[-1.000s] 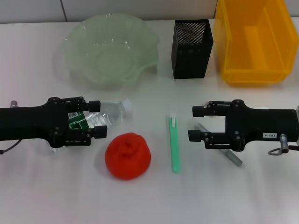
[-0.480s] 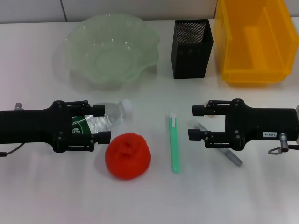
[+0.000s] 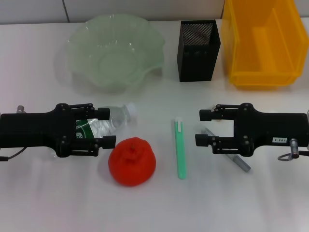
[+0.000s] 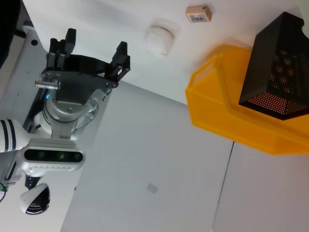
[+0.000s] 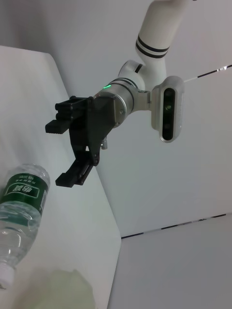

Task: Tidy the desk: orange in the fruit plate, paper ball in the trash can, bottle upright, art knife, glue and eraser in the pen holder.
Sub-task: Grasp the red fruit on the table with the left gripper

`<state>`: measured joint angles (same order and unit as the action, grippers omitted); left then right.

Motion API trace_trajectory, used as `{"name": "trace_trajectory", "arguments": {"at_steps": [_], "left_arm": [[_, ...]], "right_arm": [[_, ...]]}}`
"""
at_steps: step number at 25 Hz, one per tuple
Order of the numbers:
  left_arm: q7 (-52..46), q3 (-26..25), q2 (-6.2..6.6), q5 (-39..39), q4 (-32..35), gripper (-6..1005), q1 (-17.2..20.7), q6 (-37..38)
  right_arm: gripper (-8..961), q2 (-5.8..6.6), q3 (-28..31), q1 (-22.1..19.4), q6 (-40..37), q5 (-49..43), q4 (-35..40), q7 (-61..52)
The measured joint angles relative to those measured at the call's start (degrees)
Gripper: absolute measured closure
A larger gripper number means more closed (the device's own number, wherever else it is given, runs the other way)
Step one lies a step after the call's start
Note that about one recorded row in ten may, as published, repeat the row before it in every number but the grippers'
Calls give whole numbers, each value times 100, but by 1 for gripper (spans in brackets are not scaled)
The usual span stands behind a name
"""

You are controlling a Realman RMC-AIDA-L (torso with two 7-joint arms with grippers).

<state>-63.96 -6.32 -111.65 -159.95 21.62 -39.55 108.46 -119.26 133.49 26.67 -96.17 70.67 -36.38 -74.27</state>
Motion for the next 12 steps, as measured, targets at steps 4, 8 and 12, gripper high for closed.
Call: {"name": "trace_trajectory", "arguments": {"at_steps": [4,8,12], "left_arm": [[-8,38,0,0,0,202,-23,0],[-8,164,-41,0,4,202,-70,-9],[-8,164,-41,0,4,202,-70,-9]], "right_arm": [[273,0,10,-18,-2,0,0,-1],[273,0,14,-26,4,0,-11,-46],[273,4,9,-10,-9,-12,1,-62]]}}
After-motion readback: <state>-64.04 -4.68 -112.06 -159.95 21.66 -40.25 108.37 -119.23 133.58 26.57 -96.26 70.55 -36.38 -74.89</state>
